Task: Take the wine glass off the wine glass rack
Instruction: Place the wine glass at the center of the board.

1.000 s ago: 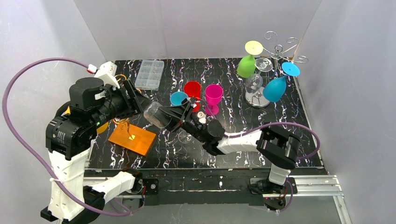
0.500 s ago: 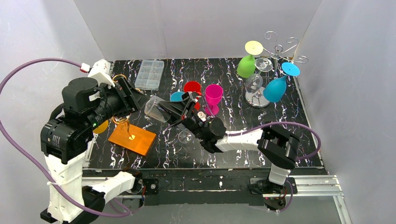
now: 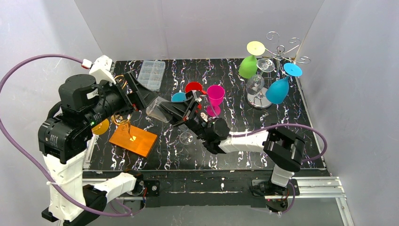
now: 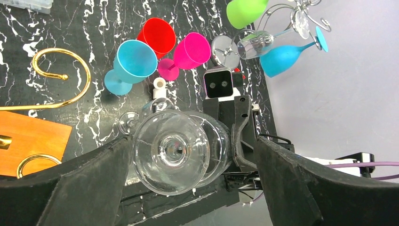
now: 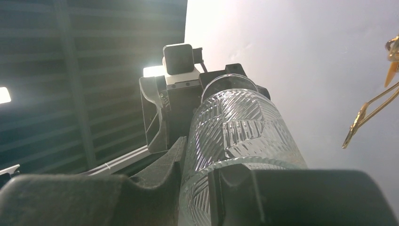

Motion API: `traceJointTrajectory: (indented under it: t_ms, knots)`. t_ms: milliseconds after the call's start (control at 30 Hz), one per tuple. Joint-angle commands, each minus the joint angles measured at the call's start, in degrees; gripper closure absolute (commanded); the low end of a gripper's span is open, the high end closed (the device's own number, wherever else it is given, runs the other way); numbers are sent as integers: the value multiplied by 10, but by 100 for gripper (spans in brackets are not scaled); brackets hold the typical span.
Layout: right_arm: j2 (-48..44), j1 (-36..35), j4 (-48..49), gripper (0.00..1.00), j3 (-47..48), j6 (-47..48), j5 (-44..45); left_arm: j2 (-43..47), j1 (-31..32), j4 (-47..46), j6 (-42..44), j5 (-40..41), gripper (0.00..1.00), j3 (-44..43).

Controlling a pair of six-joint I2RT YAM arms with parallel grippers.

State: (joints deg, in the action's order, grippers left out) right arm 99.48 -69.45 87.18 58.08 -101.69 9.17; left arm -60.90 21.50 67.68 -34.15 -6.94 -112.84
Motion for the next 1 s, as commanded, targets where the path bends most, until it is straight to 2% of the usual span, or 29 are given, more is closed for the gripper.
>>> traceJointTrajectory:
  t_ms: [0, 200, 500, 533, 567, 667, 833, 967]
  knots:
    - [-53, 0, 23, 99, 1, 44, -14, 3, 2, -29, 13, -12, 2, -34]
    - [-113, 8, -53, 99, -30, 95, -13, -9, 2, -23, 30, -15, 2, -57]
    - [-254, 16, -251, 99, -57, 220, 8, -20, 2, -35, 43, -29, 2, -73]
    - [-272, 16, -288, 99, -55, 238, 14, -19, 2, -40, 43, -31, 2, -69]
    - [-330, 17, -401, 99, -46, 296, 34, -13, 2, -48, 44, -33, 2, -54]
    - [-386, 18, -557, 99, -21, 356, 76, -10, 2, -56, 46, -35, 2, -43]
    - [-456, 18, -787, 99, 45, 450, 159, -5, 2, -70, 48, -37, 2, -20]
    - [-480, 18, -938, 99, 98, 490, 219, 0, 2, -83, 44, -45, 2, 6]
